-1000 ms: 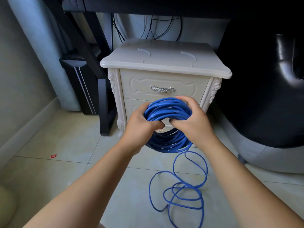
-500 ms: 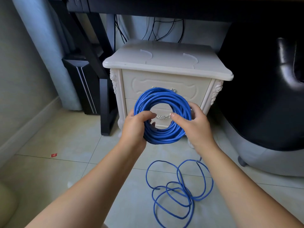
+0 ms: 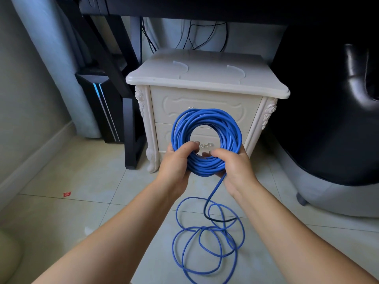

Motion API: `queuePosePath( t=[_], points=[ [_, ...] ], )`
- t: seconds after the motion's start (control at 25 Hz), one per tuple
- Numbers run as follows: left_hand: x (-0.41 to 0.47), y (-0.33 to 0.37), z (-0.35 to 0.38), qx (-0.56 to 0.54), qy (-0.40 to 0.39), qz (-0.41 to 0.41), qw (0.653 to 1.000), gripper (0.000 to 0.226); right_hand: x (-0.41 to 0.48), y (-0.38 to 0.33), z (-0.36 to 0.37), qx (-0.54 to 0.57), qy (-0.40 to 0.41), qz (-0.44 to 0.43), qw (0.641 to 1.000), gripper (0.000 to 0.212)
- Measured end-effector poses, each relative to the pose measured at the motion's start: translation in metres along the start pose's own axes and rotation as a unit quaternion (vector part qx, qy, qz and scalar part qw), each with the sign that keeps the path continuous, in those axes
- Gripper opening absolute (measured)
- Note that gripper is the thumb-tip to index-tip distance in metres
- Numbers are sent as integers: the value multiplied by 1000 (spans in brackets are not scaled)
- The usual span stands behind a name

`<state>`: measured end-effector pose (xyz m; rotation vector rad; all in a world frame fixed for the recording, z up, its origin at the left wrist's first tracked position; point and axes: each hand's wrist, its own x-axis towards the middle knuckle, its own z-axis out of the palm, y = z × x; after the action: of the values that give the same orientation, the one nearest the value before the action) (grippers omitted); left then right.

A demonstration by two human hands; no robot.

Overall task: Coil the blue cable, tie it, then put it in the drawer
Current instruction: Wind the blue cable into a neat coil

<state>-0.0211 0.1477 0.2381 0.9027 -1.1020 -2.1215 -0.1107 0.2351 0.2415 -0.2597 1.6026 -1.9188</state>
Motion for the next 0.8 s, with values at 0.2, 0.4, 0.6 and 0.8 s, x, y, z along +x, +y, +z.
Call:
queuePosePath(
  t=[0.2,0.4,0.6,0.8],
  points=[
    [1,11,-5,110,-42,8,993,48,12,-17,-13,-89,7,-105,991,49],
    [3,26,-18,423,-103,251,865,87,6,-24,-19,-332,-75,-192,921,58],
    [-4,21,-17,474,-122,231,841,50,1,-22,-18,-393,-119,-223,884,57],
    [-4,23,-10,400,-56,193,894,28,-2,-22,-14,-330,-105,-218,912,52]
  ],
)
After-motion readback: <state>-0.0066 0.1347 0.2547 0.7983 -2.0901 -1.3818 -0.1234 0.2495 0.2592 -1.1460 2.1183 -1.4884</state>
